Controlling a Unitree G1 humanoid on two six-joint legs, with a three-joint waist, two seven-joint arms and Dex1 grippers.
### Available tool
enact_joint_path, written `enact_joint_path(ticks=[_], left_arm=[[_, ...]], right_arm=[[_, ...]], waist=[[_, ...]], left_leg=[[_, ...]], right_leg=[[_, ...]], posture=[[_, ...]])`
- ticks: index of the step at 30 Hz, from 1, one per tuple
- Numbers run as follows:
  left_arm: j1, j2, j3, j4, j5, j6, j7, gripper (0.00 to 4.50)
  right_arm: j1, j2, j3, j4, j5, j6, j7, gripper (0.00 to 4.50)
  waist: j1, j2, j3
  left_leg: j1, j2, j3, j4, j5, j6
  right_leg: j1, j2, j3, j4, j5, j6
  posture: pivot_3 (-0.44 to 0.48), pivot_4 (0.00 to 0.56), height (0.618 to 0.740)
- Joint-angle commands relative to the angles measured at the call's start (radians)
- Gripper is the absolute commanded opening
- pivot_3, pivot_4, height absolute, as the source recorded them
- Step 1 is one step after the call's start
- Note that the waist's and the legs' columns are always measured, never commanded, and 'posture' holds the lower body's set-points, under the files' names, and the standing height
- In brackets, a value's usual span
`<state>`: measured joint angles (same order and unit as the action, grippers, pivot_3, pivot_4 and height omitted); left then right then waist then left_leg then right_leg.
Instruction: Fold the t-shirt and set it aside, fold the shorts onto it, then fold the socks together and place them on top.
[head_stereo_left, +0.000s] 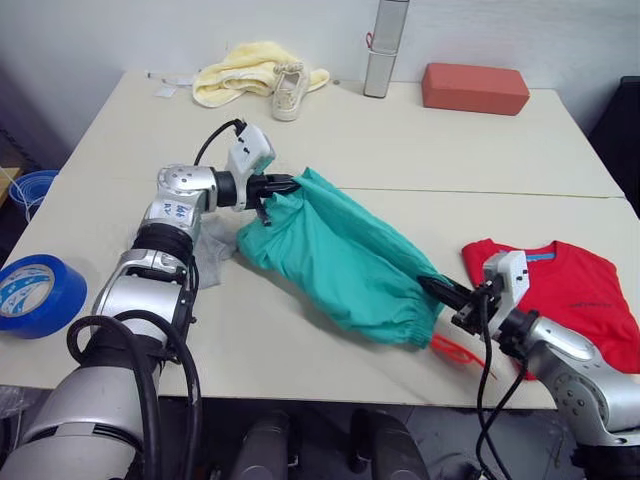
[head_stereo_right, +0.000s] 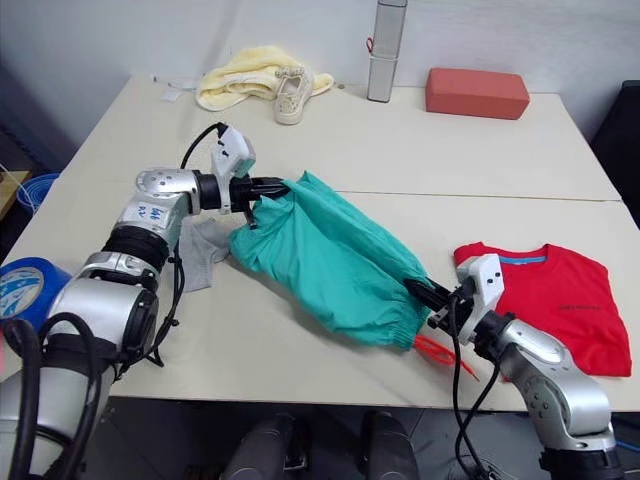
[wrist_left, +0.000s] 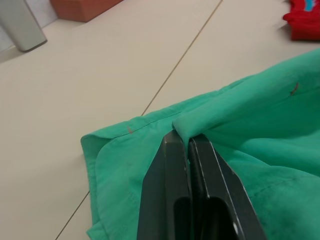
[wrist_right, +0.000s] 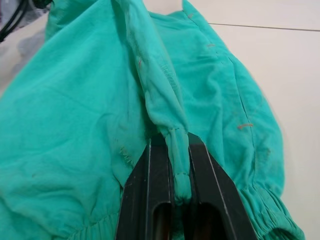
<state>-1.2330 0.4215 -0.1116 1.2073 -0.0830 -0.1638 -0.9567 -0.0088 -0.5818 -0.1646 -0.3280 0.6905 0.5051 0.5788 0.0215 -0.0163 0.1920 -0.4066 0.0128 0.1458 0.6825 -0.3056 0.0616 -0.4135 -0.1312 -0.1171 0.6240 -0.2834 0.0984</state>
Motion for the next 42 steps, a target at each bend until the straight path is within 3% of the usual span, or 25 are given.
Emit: enact_joint_path(ticks=[1,3,6,14,17,24,30,36,38,40,42], left_arm=[[-0.029,-0.018,0.046,0.028,0.019,-0.03,0.091,0.02],[-0.019,-0.035,0.057,0.04,0.033,-0.058,0.157,0.43],[-0.005,-0.043,0.07,0.05,0.058,-0.112,0.26,1.2],[-0.001,0.03,0.122,0.047,0.082,-0.175,0.385,3.72],[-0.001,0.055,0.159,0.036,0.057,-0.186,0.331,4.5],[0.023,0.088,0.228,0.011,-0.009,-0.177,0.136,4.5],[0.023,0.087,0.206,0.012,-0.013,0.12,-0.076,4.5],[0.038,0.079,0.217,-0.055,-0.009,0.006,-0.031,4.5],[0.089,0.109,0.213,-0.115,-0.009,-0.199,-0.098,4.5],[0.164,0.157,0.182,-0.172,-0.005,-0.379,-0.243,4.5],[0.22,0.202,0.153,-0.193,0.006,-0.467,-0.338,4.5]], right_arm=[[-0.001,0.031,-0.025,-0.006,-0.022,-0.001,-0.047,0.0],[-0.004,0.067,-0.041,-0.011,-0.007,0.006,-0.082,0.0],[0.004,0.09,-0.046,-0.027,-0.068,-0.041,-0.118,0.83],[0.065,0.059,-0.139,-0.096,-0.026,-0.051,-0.06,3.55],[0.081,0.04,-0.172,-0.123,0.002,-0.075,0.007,4.47],[0.08,0.024,-0.14,-0.2,0.022,-0.086,0.099,4.47],[0.074,0.039,-0.118,-0.195,0.023,-0.07,0.083,4.47],[0.081,0.047,-0.088,-0.217,0.014,-0.087,0.096,4.47],[0.087,0.031,-0.04,-0.244,-0.025,-0.116,0.132,4.47],[0.098,0.009,0.028,-0.265,-0.095,-0.165,0.178,4.47],[0.106,-0.008,0.093,-0.275,-0.163,-0.207,0.209,4.47]], waist=[[0.0,0.0,0.0],[0.0,0.0,0.0],[-0.001,0.0,0.0],[-0.002,0.0,0.0],[-0.005,0.0,0.0],[-0.005,0.0,0.0],[-0.001,0.0,0.0],[-0.002,0.0,0.0],[-0.006,0.0,0.0],[-0.02,0.0,0.0],[-0.03,0.001,-0.001]], left_leg=[[0.0,0.0,0.0,0.0,0.0,0.0],[0.0,0.0,0.0,0.0,0.0,0.0],[0.0,0.0,0.0,0.0,0.0,0.0],[0.0,0.0,0.0,0.0,0.0,0.0],[0.0,0.0,0.0,-0.001,0.0,0.0],[0.0,0.0,0.0,0.0,0.0,0.0],[0.0,-0.001,0.001,0.0,0.0,0.0],[0.0,0.0,0.001,0.0,0.0,0.0],[0.0,0.0,0.001,0.0,0.0,0.0],[0.001,0.001,0.001,0.0,-0.001,-0.001],[0.002,0.001,0.002,-0.001,-0.001,-0.002]], right_leg=[[0.0,0.0,0.0,0.0,0.0,0.0],[0.0,0.0,0.0,0.0,0.0,0.0],[0.0,0.0,0.0,0.0,0.0,0.0],[0.0,0.0,0.0,0.0,0.0,0.0],[0.0,0.001,0.0,0.0,0.0,0.0],[0.0,0.001,0.0,0.0,0.0,0.0],[0.0,0.006,0.0,0.001,0.0,0.0],[0.0,0.007,0.0,0.001,0.0,0.0],[0.0,0.005,0.0,0.001,0.0,0.0],[-0.001,0.002,0.001,0.001,0.0,0.0],[-0.001,0.002,0.001,0.001,0.0,-0.001]], posture=[[0.0,0.15,0.74],[0.0,0.15,0.74],[0.0,0.15,0.74],[0.0,0.15,0.74],[0.0,0.15,0.74],[0.0,0.15,0.74],[0.0,0.15,0.74],[0.0,0.15,0.74],[0.0,0.15,0.74],[0.0,0.15,0.74],[0.0,0.15,0.74]])
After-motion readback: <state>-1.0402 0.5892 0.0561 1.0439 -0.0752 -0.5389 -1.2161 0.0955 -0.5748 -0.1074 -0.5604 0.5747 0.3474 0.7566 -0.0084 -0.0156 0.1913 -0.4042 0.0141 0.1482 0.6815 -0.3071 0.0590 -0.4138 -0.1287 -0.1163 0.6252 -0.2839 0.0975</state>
